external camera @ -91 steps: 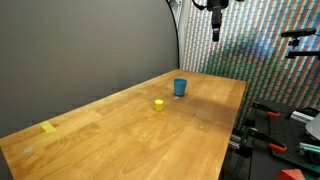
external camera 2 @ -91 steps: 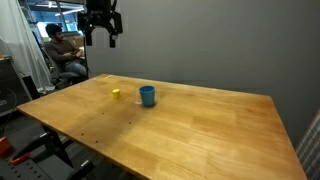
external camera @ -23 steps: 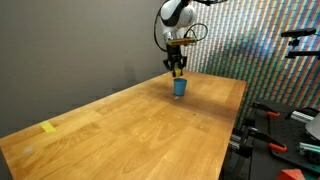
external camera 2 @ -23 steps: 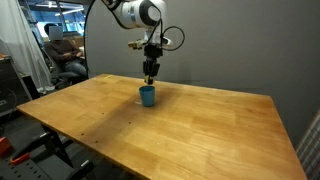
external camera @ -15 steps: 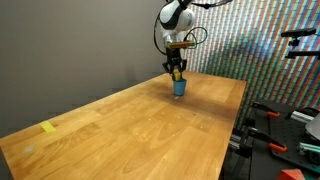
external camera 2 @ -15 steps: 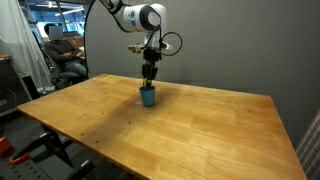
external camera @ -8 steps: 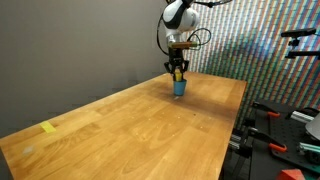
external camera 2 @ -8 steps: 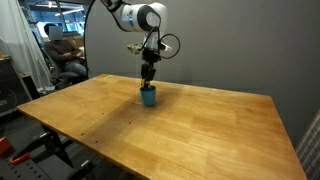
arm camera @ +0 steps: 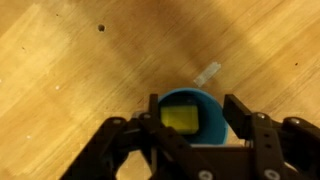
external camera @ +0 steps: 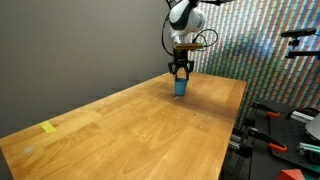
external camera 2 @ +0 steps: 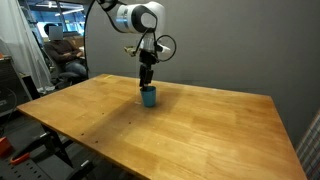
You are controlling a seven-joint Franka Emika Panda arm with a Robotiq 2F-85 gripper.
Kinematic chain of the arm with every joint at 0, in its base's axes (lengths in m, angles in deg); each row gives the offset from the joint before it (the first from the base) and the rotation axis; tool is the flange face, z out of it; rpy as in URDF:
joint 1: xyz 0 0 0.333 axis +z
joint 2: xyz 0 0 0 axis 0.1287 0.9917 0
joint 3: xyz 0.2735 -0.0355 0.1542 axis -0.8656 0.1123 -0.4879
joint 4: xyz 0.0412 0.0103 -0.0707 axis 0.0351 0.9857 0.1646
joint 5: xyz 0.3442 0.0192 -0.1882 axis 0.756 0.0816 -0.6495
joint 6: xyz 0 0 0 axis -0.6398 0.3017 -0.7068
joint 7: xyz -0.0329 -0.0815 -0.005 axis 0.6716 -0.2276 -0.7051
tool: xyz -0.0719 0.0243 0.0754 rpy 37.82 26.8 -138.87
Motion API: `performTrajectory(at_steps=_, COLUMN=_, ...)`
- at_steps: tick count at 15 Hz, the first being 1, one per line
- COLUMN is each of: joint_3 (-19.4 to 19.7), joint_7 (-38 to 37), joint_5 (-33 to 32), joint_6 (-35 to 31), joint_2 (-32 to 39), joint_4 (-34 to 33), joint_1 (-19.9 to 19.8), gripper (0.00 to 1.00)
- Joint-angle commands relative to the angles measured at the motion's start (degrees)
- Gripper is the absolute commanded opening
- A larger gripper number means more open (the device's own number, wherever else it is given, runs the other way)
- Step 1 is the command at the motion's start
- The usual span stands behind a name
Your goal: Put the yellow cube inside the blue cup
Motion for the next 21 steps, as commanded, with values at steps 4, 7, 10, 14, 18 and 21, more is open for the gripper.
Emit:
performTrajectory(at_steps=4, joint_3=0.5, joint_7=0.5, joint_5=0.0, joint_6=-3.9, joint_2=-5.9, joint_4=6.3, joint_1=0.1, gripper=1.0)
performTrajectory(at_steps=7, joint_3=0.4, joint_7=2.3, joint_5=-3.2, joint_6=-2.7, joint_2=-9.9, joint_4=7.1, joint_1=1.2, gripper=1.0)
performTrajectory(at_steps=10, joint_3=0.0, joint_7=4.1, joint_5=-9.5, joint_6=-0.6, joint_2=-14.7, joint_4=6.8, joint_1=2.9, gripper=1.0)
performTrajectory(at_steps=14, joint_3=-2.4, joint_7=6.8, joint_5=-17.5, joint_6=4.5, joint_2=-20.8, joint_4=5.5, joint_1=5.1, gripper=1.0)
performTrajectory(at_steps=18, joint_3=-4.9, joint_7=8.3, joint_5=-18.4, joint_6=6.3, joint_2=-21.4, joint_4=4.2, joint_1=4.9, gripper=1.0)
performTrajectory(at_steps=21, joint_3=-5.5, joint_7=8.4, joint_5=-18.4, joint_6=6.8, joint_2=-21.9, joint_4=4.3, joint_1=5.0, gripper=1.0)
